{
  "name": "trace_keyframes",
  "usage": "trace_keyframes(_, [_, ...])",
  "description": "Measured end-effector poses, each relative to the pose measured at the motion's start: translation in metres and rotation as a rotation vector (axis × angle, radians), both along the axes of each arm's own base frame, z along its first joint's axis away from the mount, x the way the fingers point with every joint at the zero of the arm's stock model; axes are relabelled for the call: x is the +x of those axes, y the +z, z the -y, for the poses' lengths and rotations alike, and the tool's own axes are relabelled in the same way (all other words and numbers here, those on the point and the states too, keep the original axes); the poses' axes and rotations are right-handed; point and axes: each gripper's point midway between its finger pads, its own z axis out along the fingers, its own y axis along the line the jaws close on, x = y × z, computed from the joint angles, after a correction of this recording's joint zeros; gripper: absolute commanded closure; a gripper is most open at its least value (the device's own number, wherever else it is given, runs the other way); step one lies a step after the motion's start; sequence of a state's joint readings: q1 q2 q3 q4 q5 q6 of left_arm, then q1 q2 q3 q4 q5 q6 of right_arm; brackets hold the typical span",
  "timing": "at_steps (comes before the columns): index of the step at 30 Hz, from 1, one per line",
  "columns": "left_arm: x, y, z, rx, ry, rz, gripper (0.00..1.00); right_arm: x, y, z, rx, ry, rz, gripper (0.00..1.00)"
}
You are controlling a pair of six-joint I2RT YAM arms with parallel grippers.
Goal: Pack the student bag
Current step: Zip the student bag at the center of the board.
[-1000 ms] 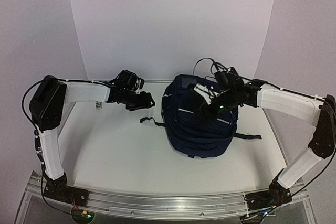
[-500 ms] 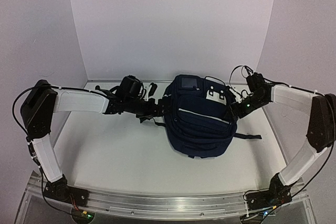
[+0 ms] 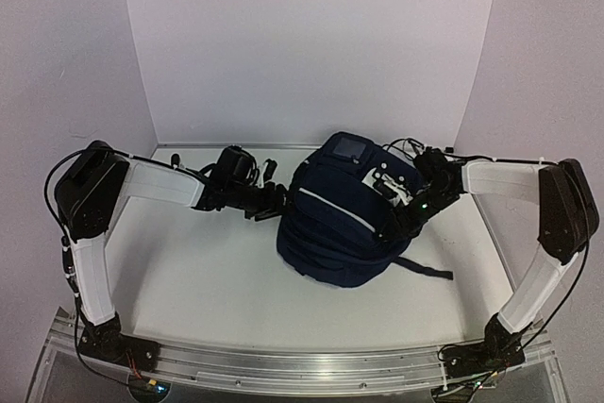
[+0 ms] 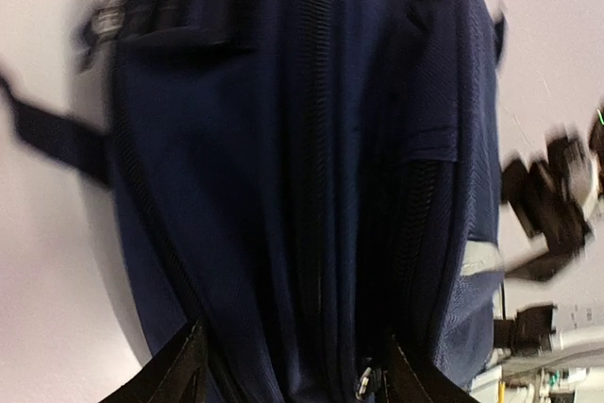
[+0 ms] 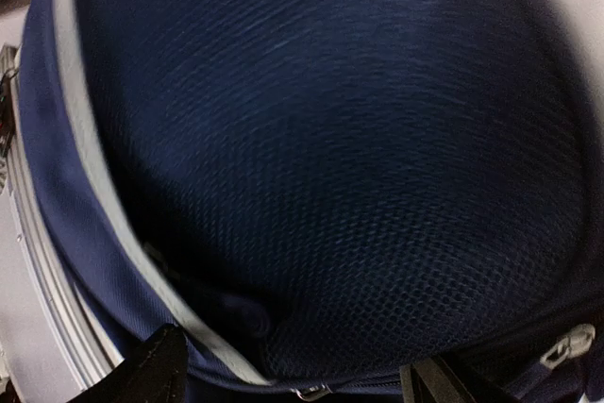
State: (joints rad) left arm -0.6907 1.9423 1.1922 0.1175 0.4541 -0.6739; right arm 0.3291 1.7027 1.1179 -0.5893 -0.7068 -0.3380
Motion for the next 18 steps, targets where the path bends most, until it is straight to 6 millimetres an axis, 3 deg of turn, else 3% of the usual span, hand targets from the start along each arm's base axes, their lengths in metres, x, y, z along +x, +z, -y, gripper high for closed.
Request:
trace_keyframes(5, [0.048,0.008,-0.038,0.034,0.133,0.045,0.4,-0.044,0.009,-0.055,0.056,0.143,-0.061,0.24])
trace_keyframes(8, [0.06,0.011,-0.05,0.07,0.168,0.077,0.37,-0.059,0.022,-0.077,0.096,0.198,-0.065,0.25])
trace_keyframes(11, [0.052,0.019,-0.054,0.094,0.166,0.1,0.37,-0.056,0.04,-0.076,0.102,0.187,-0.006,0.28])
trace_keyframes(14, [0.029,0.031,-0.053,0.125,0.152,0.139,0.37,-0.046,0.058,-0.066,0.088,0.15,0.081,0.33])
trace_keyframes(18, [-0.016,0.05,-0.027,0.137,0.092,0.204,0.37,-0.033,0.069,-0.053,0.034,0.106,0.186,0.39])
